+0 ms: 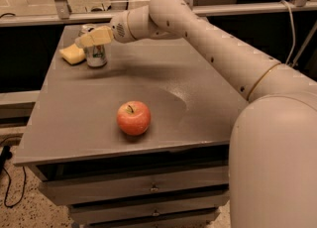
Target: Move 7up can near sponge
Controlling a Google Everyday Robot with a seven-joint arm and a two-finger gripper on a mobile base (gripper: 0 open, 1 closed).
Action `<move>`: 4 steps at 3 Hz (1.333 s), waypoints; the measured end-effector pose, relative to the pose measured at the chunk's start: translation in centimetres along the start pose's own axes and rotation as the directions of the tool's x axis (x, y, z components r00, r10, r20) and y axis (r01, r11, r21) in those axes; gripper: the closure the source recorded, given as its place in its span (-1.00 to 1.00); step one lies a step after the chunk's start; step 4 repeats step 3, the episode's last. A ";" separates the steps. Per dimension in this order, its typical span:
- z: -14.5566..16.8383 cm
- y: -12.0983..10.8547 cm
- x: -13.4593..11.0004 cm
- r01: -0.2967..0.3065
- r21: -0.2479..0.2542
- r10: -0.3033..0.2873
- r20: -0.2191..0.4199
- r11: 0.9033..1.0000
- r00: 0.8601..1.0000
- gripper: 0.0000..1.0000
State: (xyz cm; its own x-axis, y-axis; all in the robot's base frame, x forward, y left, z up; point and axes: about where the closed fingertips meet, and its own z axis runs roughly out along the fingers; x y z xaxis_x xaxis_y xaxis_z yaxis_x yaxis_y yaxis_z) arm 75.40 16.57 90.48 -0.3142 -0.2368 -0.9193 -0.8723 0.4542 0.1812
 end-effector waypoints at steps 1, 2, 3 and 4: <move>-5.1 -3.0 0.4 0.012 0.045 -0.013 0.015 0.999 1.000 -1.00; -13.5 -6.8 0.8 0.053 0.067 -0.057 0.059 0.996 0.997 -1.00; -13.5 -6.8 0.8 0.053 0.067 -0.057 0.059 0.996 0.997 -1.00; -13.5 -6.8 0.8 0.053 0.067 -0.057 0.059 0.996 0.997 -1.00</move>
Offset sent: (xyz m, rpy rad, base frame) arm 0.0055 -0.2456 0.0453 0.0393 -0.1543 -0.0703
